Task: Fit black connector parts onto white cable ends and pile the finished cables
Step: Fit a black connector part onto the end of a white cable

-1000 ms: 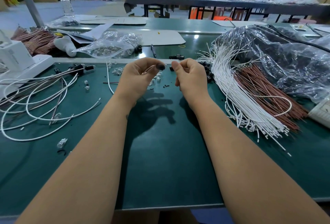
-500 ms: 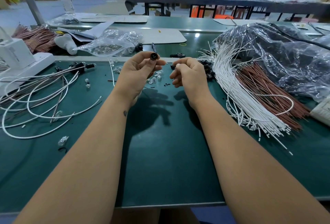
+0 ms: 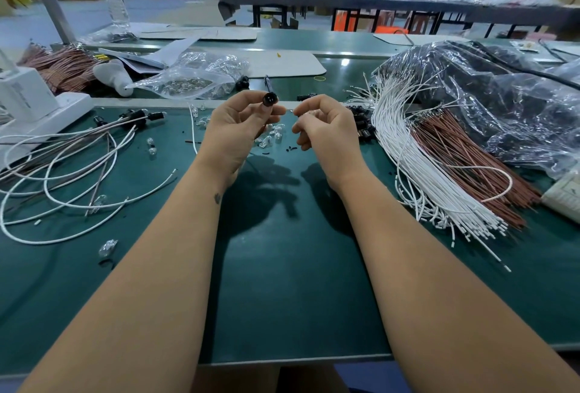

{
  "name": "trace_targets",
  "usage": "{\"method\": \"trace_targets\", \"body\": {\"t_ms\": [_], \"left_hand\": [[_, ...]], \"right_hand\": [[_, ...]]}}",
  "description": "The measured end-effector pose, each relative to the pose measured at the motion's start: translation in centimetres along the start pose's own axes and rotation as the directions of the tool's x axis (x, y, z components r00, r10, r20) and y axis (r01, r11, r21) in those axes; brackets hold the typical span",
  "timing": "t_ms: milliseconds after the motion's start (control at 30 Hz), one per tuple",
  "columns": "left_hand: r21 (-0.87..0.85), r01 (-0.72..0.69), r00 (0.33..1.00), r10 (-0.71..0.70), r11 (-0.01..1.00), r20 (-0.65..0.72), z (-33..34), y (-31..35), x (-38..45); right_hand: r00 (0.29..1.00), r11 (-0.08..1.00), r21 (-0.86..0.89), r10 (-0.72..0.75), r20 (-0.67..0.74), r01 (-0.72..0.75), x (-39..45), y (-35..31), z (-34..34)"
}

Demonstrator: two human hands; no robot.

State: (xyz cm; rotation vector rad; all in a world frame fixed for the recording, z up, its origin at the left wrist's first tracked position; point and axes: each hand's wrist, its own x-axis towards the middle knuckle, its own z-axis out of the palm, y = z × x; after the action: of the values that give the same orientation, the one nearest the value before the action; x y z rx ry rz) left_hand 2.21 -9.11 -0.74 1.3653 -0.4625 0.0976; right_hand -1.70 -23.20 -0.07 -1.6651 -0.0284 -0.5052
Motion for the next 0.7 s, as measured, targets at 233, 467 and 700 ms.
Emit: {"method": "trace_targets", "body": {"t_ms": [233,467,700], "left_hand": [[0.321,-0.055,0.996,0.075,0.945,-0.048,0.0,-0.5,-0.1],[0.514,-0.057,0.997,0.073,0.856,-0.011,0.5,-0.6,-0.3],[0.582,-0.023,0.999,-0.007,0.813,0.049,0.7,-0.3,-0.3]], "right_hand": [[0.999,0.999,-0.025,-0.033,0.028,0.034,-0.2,0.1,0.3],[0.998,0.991,-0.126,-0.040,0.050,0.046,0.2,0.9,0.2],[0.998,0.995,-0.097,0.008,0.064,-0.002,0.2,1.0,0.1]]}}
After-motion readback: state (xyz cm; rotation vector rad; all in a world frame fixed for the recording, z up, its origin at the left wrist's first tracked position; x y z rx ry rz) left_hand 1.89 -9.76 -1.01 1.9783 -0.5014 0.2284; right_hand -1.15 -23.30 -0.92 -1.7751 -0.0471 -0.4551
